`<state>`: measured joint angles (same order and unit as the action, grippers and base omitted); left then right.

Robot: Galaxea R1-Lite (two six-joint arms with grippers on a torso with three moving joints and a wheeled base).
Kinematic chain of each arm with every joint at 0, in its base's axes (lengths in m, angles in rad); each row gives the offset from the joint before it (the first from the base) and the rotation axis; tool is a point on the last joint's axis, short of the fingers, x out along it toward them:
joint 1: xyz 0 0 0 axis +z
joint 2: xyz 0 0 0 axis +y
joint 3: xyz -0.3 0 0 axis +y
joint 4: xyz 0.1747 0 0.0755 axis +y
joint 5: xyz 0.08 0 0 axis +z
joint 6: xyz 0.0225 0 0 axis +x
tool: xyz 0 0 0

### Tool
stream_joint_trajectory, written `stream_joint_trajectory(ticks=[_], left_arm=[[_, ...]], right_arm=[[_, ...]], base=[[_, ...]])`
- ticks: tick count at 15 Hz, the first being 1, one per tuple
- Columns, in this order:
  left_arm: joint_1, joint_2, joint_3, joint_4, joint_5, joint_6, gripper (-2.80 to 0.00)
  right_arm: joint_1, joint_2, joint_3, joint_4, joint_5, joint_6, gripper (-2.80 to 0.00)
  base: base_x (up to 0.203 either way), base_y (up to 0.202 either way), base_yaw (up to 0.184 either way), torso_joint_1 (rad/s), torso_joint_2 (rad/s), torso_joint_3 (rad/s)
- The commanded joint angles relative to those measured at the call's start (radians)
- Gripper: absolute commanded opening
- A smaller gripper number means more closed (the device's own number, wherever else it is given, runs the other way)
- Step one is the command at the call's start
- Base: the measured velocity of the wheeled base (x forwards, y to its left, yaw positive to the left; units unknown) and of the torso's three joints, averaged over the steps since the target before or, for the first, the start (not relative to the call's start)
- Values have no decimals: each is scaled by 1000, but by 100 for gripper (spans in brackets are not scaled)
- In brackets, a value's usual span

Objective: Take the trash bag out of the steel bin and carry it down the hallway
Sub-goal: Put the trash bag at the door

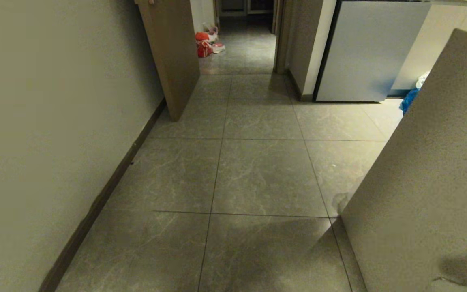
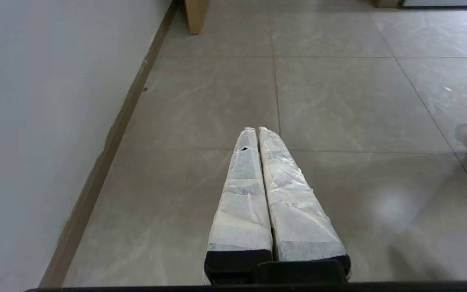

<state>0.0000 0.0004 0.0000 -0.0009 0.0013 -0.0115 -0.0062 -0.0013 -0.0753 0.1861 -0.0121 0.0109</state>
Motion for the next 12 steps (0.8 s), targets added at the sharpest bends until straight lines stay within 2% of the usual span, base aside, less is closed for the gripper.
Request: stream_joint_trajectory(ticks=[1,12], left_arm=[[0,0,0,-1,0,-1,-280],[0,0,0,-1,0,-1,-280]], right_arm=[[0,0,0,1,0,0,-280],[0,0,0,1,0,0,-280]], base=[[191,0,-3,2,-2,-2],[191,0,1,2,2,2]])
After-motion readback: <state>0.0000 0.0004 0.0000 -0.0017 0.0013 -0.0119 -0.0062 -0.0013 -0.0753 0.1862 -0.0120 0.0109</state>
